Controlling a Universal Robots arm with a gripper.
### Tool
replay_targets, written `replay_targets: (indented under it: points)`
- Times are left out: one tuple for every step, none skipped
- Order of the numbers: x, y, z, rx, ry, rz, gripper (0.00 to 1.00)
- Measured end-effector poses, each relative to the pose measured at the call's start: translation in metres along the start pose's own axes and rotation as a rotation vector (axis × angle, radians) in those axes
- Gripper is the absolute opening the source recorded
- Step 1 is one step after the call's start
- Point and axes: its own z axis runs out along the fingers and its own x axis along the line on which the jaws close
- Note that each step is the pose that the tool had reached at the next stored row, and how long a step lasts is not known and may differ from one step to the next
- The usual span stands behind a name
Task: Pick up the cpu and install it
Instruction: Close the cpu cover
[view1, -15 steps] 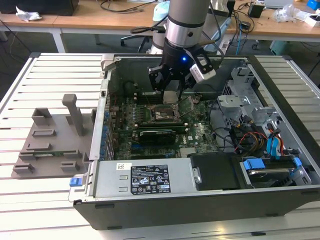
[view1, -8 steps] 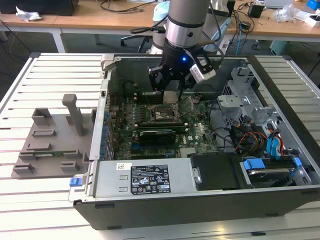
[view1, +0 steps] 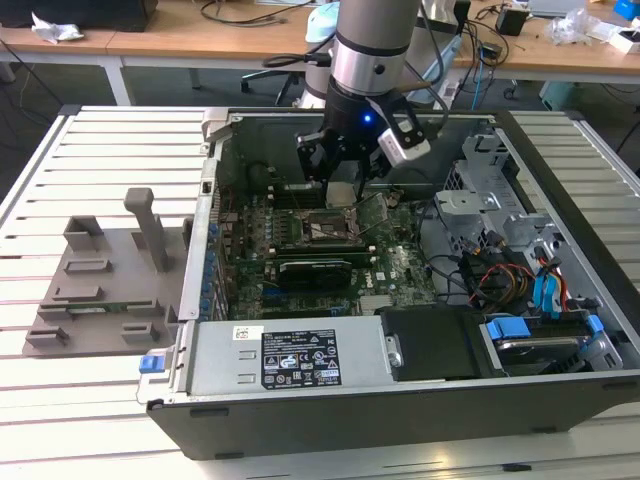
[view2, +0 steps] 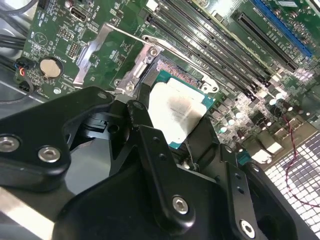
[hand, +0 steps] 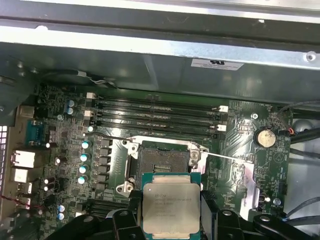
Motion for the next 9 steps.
replay_targets:
  points:
    - [0.0000, 0.0000, 0.0001, -0.0002, -0.0001, 0.005, 0.55]
    - [0.0000, 0.0000, 0.0003, -0.0008, -0.0005, 0.023, 0.55]
    - [0.0000, 0.0000, 0.0004, -0.0006, -0.0009, 0.046, 0.55]
    - [-0.0001, 0.0000, 0.0005, -0.0008, -0.0012, 0.063, 0.55]
    - [-0.0001, 0.0000, 0.0006, -0.0018, -0.0018, 0.081, 0.55]
    - [-0.0001, 0.0000, 0.0007, -0.0030, -0.0022, 0.104, 0.55]
    - [0.0000, 0.0000, 0.0008, -0.0035, -0.0025, 0.117, 0.55]
    - [-0.0001, 0.0000, 0.0008, -0.0040, -0.0027, 0.125, 0.55]
    - [-0.0001, 0.0000, 0.0008, -0.0047, -0.0030, 0.141, 0.55]
